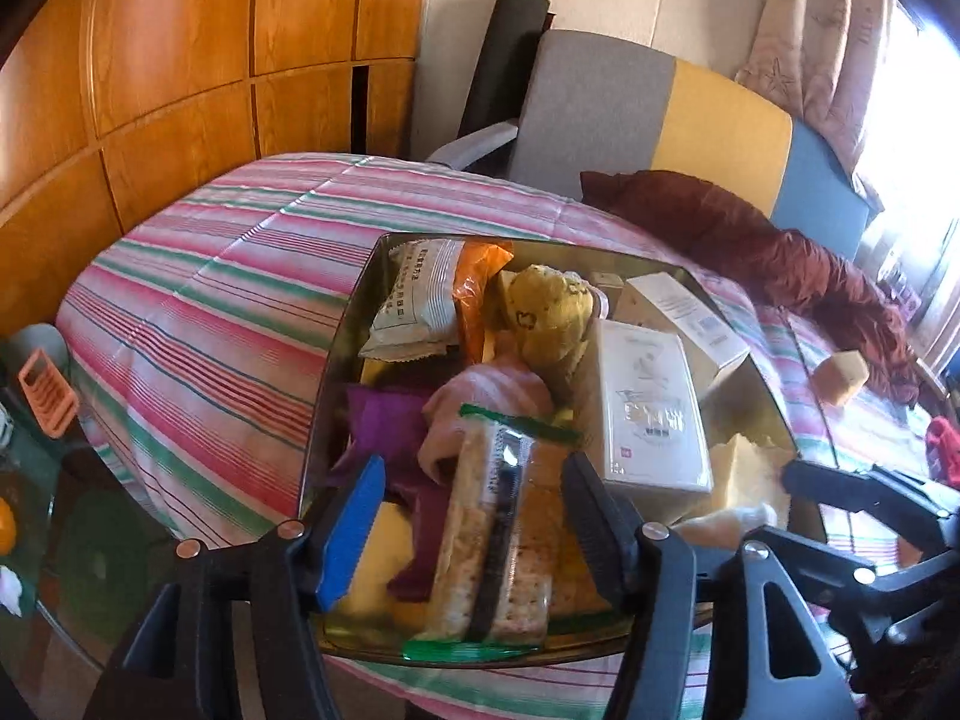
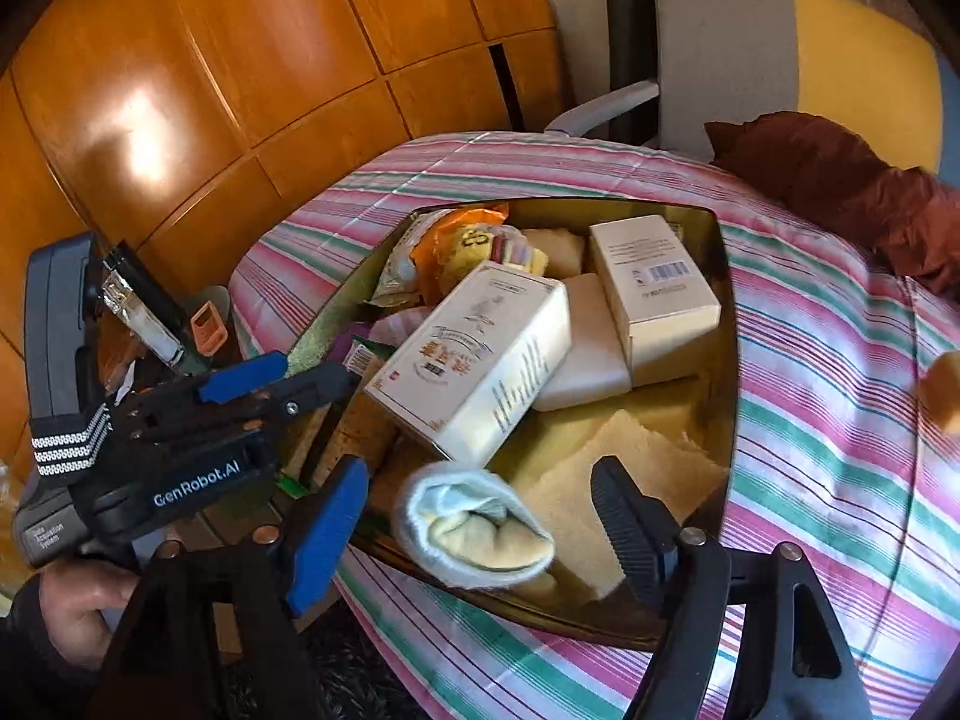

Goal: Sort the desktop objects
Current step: 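Carry the sock and cracker packet to the gold tray and release both, then withdraw both tools from the tray back toward the yellow sponges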

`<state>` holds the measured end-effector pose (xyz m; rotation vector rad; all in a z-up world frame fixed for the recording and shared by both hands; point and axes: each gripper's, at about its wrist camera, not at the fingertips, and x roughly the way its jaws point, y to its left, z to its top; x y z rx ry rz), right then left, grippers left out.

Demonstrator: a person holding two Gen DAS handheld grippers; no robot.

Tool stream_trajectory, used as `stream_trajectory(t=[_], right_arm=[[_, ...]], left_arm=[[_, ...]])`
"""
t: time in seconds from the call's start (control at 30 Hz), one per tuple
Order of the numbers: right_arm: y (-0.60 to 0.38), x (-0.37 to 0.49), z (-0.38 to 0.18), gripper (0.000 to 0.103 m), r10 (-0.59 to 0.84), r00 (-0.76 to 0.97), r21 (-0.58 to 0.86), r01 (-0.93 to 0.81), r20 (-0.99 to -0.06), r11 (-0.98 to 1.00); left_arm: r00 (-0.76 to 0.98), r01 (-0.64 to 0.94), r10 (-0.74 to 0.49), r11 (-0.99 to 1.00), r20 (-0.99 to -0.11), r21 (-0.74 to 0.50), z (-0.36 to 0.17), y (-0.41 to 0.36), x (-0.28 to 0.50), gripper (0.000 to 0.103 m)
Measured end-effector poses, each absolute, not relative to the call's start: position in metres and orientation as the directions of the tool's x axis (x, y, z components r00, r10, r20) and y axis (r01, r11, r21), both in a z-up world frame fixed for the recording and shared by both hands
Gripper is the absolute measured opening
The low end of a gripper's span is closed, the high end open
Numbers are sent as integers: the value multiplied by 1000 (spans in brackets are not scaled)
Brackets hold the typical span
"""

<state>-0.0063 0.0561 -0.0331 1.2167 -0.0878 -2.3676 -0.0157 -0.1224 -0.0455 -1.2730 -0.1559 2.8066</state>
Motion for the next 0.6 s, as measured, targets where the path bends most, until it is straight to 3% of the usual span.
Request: stream_trajectory(t=[0.33, 0.6], right_arm=[[58, 5, -38, 74, -357, -521, 186, 353, -775, -917], [73, 24, -21, 76, -375, -566, 232, 310, -735, -922]], left_arm=[[-665, 3, 55, -997, -745, -76, -36, -117, -5, 62], [-710, -27, 38, -999, -703, -26, -12, -106, 1, 62]])
